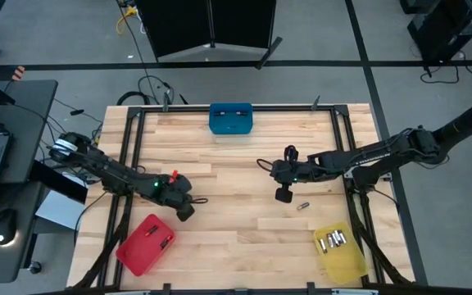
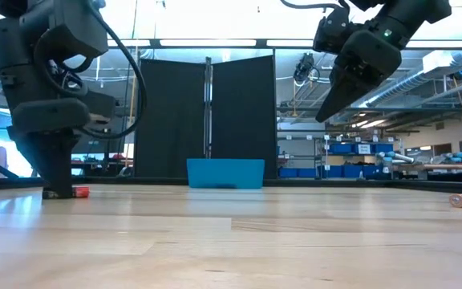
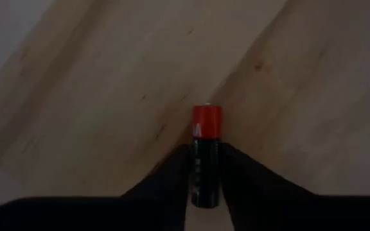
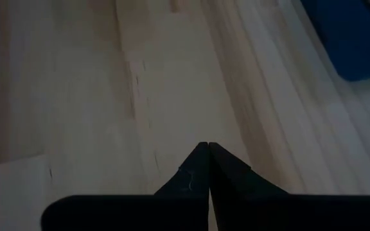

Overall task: Sort batteries
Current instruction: Put the black-red battery into the red bin

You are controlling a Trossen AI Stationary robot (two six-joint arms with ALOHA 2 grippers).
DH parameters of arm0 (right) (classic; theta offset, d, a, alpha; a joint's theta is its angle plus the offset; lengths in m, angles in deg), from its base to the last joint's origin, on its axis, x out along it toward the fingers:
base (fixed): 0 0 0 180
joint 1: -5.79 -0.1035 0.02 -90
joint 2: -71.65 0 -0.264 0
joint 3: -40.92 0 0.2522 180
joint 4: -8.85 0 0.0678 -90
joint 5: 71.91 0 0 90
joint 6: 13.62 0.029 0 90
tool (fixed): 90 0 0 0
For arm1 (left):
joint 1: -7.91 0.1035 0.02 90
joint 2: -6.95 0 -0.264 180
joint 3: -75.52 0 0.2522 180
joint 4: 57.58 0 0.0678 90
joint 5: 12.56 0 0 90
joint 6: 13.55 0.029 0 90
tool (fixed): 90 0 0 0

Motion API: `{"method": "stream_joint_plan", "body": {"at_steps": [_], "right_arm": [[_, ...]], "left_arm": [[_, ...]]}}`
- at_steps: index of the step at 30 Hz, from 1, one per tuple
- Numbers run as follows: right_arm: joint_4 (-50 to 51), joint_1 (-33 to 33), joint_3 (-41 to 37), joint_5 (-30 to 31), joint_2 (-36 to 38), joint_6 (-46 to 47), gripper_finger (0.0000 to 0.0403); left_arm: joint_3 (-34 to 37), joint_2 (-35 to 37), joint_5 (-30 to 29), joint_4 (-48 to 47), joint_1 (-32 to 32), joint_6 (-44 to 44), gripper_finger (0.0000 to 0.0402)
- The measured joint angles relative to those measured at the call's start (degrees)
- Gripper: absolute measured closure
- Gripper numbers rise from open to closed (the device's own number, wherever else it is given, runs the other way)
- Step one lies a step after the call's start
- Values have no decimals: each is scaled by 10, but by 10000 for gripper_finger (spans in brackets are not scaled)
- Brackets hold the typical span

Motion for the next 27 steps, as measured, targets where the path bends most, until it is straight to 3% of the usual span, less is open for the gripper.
{"method": "stream_joint_plan", "body": {"at_steps": [5,16,22,27], "right_arm": [[-2,0,0,0,0,-5,391],[-17,2,0,0,0,-15,391],[-17,2,0,0,0,-12,391],[-22,2,0,0,0,4,391]], "left_arm": [[-13,-3,17,-14,0,75,355],[-178,1,30,-148,-20,212,354],[-280,2,44,-298,-80,169,354],[-295,6,72,-313,-173,38,355]]}}
